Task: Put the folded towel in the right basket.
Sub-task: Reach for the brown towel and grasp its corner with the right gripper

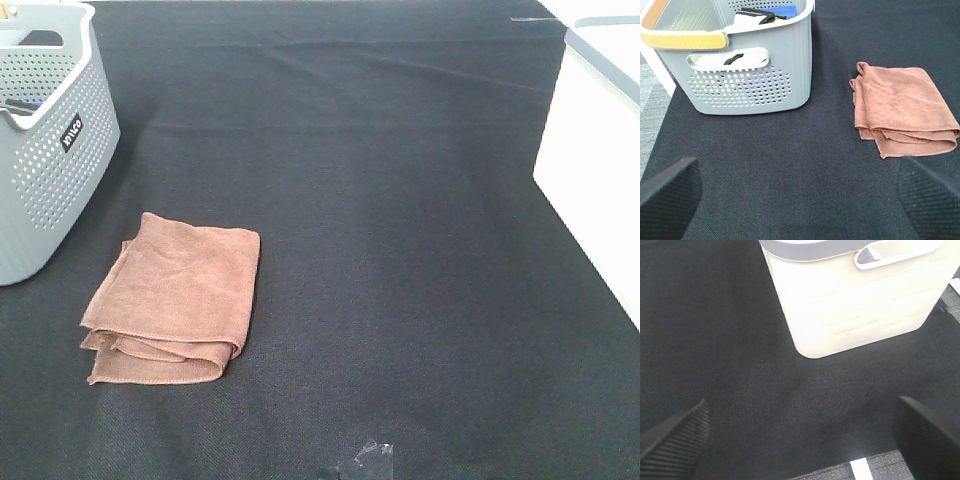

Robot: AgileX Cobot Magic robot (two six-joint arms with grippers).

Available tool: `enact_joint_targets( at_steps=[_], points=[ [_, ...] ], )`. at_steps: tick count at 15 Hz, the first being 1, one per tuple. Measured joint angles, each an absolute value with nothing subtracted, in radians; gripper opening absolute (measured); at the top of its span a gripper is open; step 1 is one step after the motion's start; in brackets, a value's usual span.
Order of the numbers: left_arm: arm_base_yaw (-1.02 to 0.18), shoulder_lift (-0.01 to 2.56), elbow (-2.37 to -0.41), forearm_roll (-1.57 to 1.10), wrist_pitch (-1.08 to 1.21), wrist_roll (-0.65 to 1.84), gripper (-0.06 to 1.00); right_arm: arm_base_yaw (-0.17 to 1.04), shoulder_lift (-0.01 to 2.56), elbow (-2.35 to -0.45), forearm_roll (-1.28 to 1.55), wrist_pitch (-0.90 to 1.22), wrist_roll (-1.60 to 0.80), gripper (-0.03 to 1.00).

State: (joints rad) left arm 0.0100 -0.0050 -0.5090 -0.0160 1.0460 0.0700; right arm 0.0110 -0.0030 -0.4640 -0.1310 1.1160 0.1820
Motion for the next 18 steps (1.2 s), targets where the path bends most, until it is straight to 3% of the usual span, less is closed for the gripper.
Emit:
enact_joint_targets(
  at_steps=[18],
  points=[
    [0.01,-0.005,-0.509,-0.016,1.046,0.07,0.99,0.011,-0.003,-0.464,-0.131,1.116,0.182,0.96]
  ],
)
